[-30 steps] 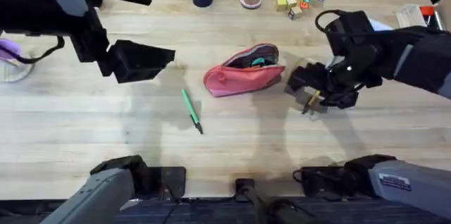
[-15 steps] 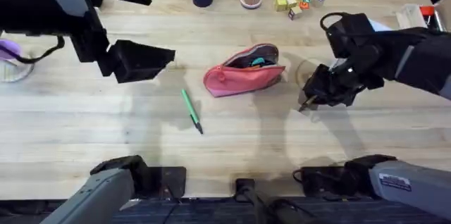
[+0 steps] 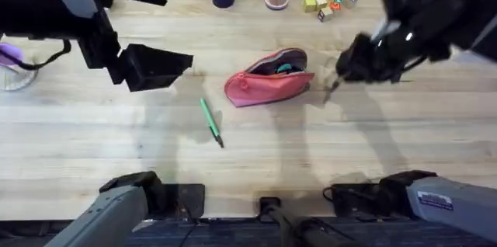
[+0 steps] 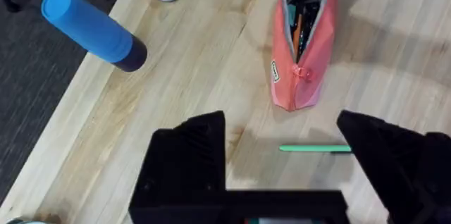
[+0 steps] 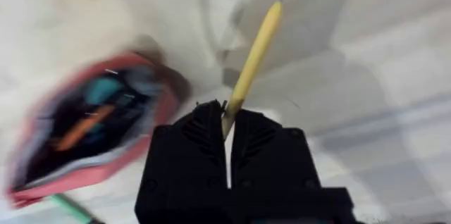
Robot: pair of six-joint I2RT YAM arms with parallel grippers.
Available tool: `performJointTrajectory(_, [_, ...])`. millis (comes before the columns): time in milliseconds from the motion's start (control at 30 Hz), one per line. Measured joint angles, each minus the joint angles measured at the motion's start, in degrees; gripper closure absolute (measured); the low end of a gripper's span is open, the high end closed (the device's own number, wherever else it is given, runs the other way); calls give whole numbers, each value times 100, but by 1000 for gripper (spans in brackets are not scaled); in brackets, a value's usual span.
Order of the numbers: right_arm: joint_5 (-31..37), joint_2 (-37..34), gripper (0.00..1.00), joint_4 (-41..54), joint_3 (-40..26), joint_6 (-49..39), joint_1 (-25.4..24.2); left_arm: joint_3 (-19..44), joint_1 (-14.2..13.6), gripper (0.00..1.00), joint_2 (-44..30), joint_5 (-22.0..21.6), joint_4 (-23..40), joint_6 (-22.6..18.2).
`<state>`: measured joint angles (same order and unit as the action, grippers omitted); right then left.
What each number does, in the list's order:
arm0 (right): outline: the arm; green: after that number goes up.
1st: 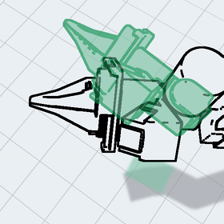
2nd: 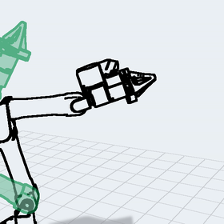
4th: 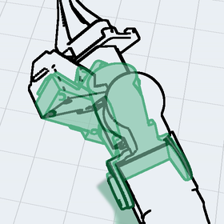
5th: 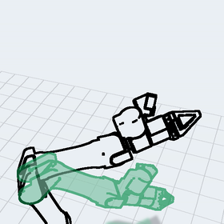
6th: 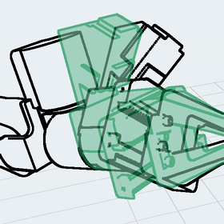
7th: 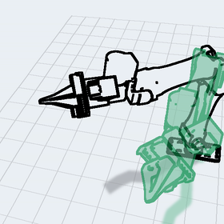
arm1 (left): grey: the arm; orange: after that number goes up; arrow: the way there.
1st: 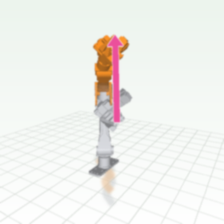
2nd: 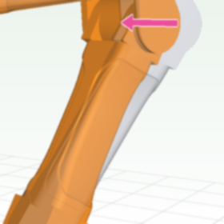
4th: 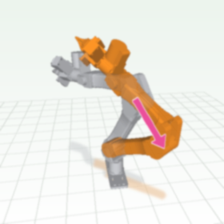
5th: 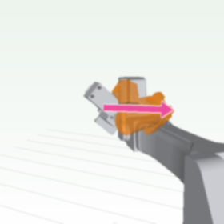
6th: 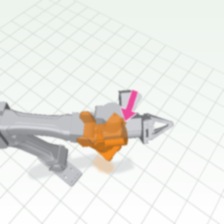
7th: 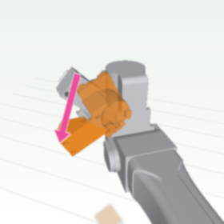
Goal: Unzip the bag, pick up the pens from the table one at a time and place them inside, then zip the bag closed.
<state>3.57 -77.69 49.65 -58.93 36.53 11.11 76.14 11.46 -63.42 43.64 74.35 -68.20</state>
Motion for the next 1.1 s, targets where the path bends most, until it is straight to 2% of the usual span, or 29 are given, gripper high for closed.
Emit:
performJointTrajectory(200, [-22,0,972,-2,-709,-161,72,0,0,7,0,0,0,1])
performJointTrajectory(367, [-31,0,971,2,-766,-336,260,0,0,8,0,0,0,0])
performJointTrajectory(500, [-41,0,970,-81,-766,-889,442,0,0,7,0,0,0,0])
performJointTrajectory(833, [-41,0,970,-753,-766,-3321,909,0,0,8,0,0,-1,1])
performJointTrajectory(1100, [-41,0,970,-809,-766,-6173,1282,0,0,7,0,0,-2,2])
